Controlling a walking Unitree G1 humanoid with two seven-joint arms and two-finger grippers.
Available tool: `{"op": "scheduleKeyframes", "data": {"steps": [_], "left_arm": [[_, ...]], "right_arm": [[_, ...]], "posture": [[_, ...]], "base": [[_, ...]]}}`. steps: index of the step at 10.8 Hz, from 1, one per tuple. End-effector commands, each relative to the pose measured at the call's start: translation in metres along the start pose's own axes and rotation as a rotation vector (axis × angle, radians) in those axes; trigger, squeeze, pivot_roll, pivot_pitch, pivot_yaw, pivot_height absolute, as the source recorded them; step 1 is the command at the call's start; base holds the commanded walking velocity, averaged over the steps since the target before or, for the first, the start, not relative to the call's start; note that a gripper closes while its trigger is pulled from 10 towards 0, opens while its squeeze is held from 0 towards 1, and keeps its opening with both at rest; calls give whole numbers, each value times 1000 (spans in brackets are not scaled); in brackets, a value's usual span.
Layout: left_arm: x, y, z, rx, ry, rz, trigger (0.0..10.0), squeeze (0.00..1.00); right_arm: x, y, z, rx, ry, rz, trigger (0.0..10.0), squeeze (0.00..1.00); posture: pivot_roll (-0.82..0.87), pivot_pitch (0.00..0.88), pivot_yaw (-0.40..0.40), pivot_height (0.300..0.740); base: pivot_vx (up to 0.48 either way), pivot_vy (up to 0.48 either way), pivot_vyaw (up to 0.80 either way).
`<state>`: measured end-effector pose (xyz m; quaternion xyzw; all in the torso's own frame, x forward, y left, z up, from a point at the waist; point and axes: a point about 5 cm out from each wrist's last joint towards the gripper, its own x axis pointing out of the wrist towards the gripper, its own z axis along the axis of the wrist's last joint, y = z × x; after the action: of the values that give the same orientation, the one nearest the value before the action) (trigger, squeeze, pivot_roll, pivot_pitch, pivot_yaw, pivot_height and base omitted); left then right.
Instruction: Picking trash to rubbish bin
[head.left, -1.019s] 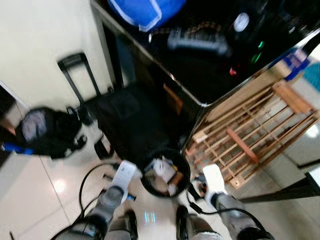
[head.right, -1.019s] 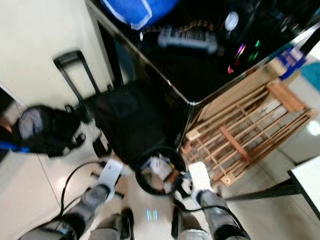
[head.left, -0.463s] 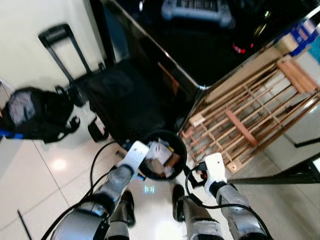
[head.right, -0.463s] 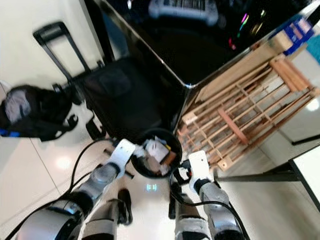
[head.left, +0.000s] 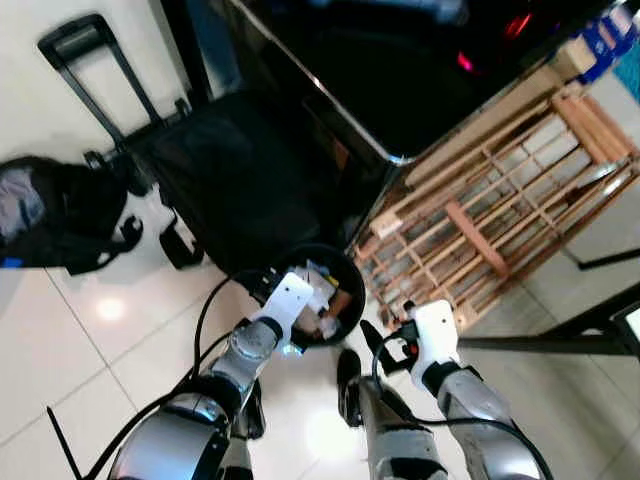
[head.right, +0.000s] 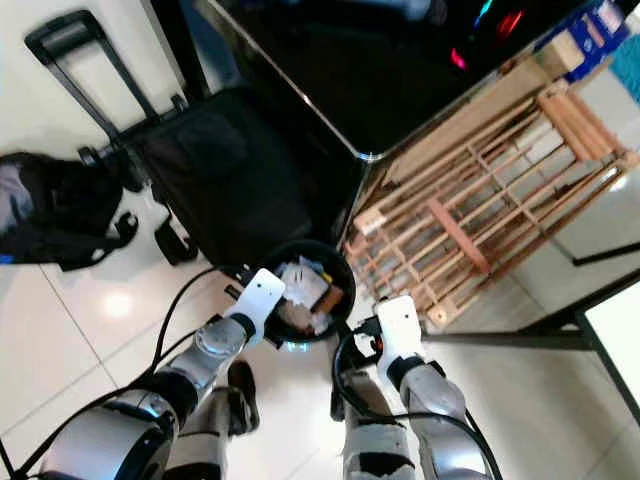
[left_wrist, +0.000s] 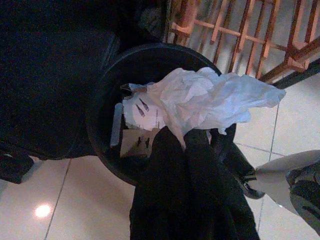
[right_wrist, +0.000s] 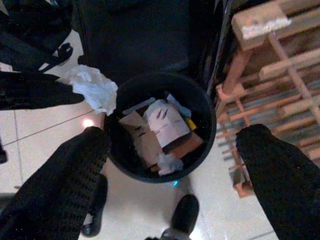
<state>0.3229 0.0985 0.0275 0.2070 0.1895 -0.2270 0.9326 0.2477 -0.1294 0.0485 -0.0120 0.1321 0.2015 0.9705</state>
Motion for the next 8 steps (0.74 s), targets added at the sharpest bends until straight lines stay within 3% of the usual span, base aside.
{"op": "scheduleKeyframes", "data": {"steps": [1,2,3,8], "left_arm": [[-3,-11,-13,1,46,-39,10000,0],[-3,-10,-13,1,50,-35,10000,0],[-3,-10,-15,12,56,-40,10000,1000],[-3,-9,-13,16,53,-43,10000,1000]], "right_arm": [[-8,2,-10,22,50,0,10000,0],[-10,2,-12,24,62,-3,10000,0],[-11,3,-13,30,67,-5,10000,0],[-13,3,-8,37,81,-9,10000,0]], "posture": [[-228,532,-67,740],[-228,532,-66,740],[-226,538,-66,740],[-228,536,-68,740]], "base": [[0,0,0],[0,0,0],[0,0,0],[0,0,0]]}}
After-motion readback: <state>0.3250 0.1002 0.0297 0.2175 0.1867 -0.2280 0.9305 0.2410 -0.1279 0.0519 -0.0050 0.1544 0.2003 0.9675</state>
